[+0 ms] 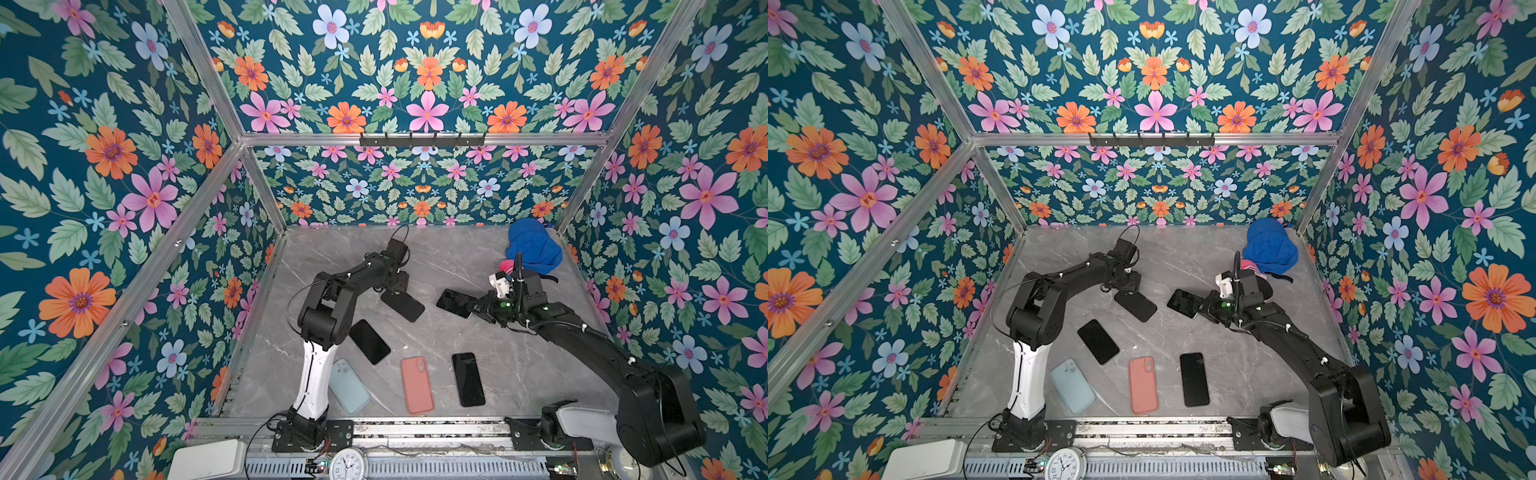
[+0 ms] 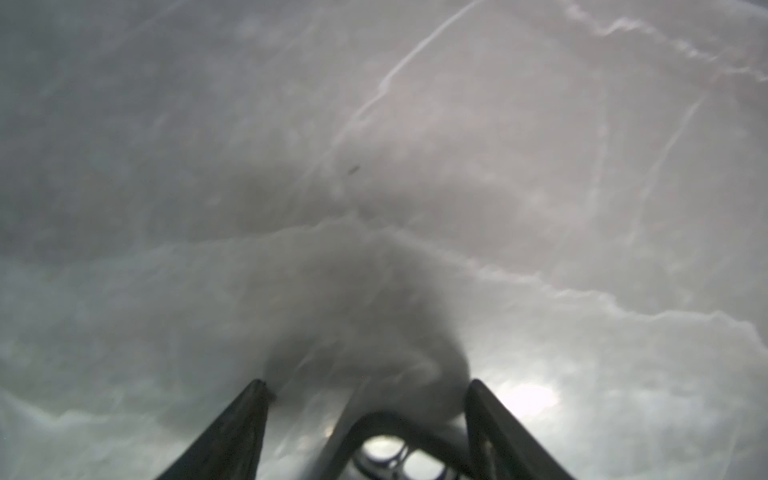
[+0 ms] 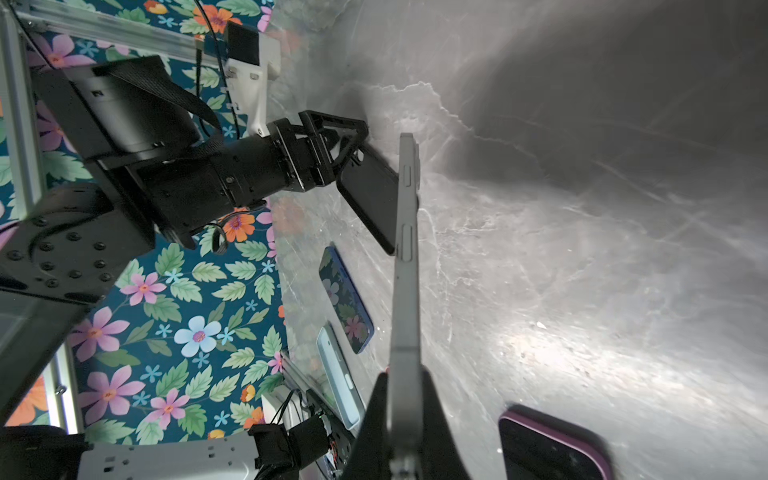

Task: Put the phone into the phone case

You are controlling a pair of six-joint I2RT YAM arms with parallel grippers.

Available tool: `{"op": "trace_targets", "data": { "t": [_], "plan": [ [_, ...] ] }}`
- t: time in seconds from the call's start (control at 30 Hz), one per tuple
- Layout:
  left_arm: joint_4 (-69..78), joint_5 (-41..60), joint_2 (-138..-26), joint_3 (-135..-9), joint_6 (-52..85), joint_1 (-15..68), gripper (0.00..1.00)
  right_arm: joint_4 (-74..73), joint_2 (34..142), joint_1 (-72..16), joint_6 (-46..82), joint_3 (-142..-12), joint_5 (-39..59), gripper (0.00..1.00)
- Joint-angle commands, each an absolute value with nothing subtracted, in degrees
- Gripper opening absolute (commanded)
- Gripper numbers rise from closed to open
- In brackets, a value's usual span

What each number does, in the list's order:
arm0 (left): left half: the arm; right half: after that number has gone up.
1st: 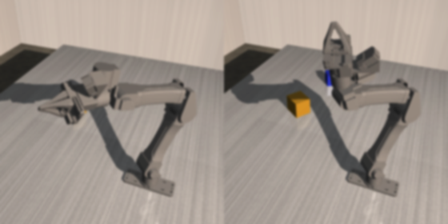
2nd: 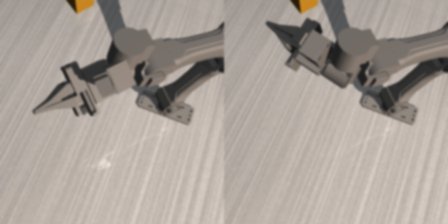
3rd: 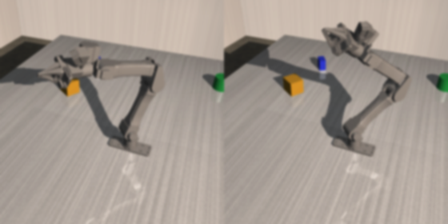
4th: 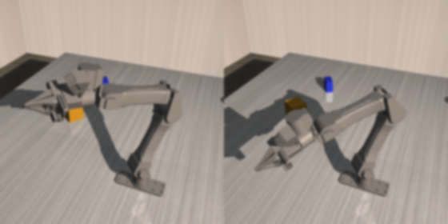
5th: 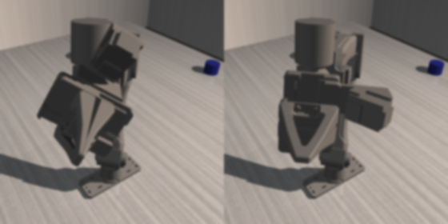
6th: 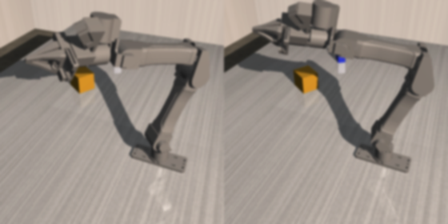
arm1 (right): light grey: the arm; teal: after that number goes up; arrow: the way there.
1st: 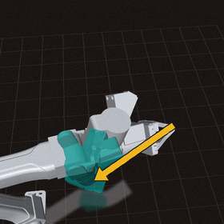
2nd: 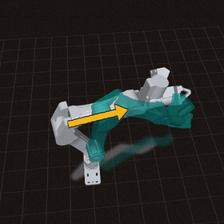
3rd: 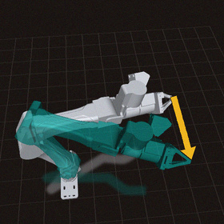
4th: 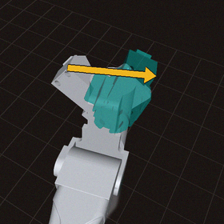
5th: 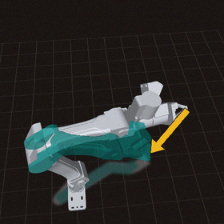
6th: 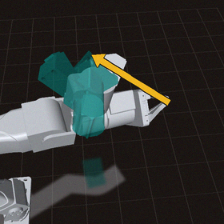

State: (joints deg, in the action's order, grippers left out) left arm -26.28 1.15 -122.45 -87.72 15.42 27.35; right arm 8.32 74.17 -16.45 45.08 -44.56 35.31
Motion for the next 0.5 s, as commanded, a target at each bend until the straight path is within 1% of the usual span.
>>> {"op": "trace_targets", "data": {
  "t": [0.0,0.13,0.23,0.37,0.47],
  "plan": [
    [-25.7,15.4,-120.6,-81.4,21.0,25.9,0.79,3.1,76.1,-17.7,45.8,-46.4,39.5,0.0],
    [-17.4,23.5,-115.8,-71.8,27.0,24.2,0.8,-3.3,79.8,-18.6,50.1,-46.4,43.1,0.0],
    [-11.4,27.5,-112.4,-65.6,31.8,23.0,0.81,-8.0,83.7,-19.8,52.9,-47.0,46.2,0.0],
    [-6.1,29.5,-108.0,-59.8,35.8,20.7,0.81,-10.6,88.5,-21.7,54.3,-49.4,47.6,0.0],
    [-5.8,29.5,-105.9,-58.7,35.6,17.6,0.82,-13.1,93.1,-23.1,55.4,-52.1,48.2,0.0]
  ]
}}
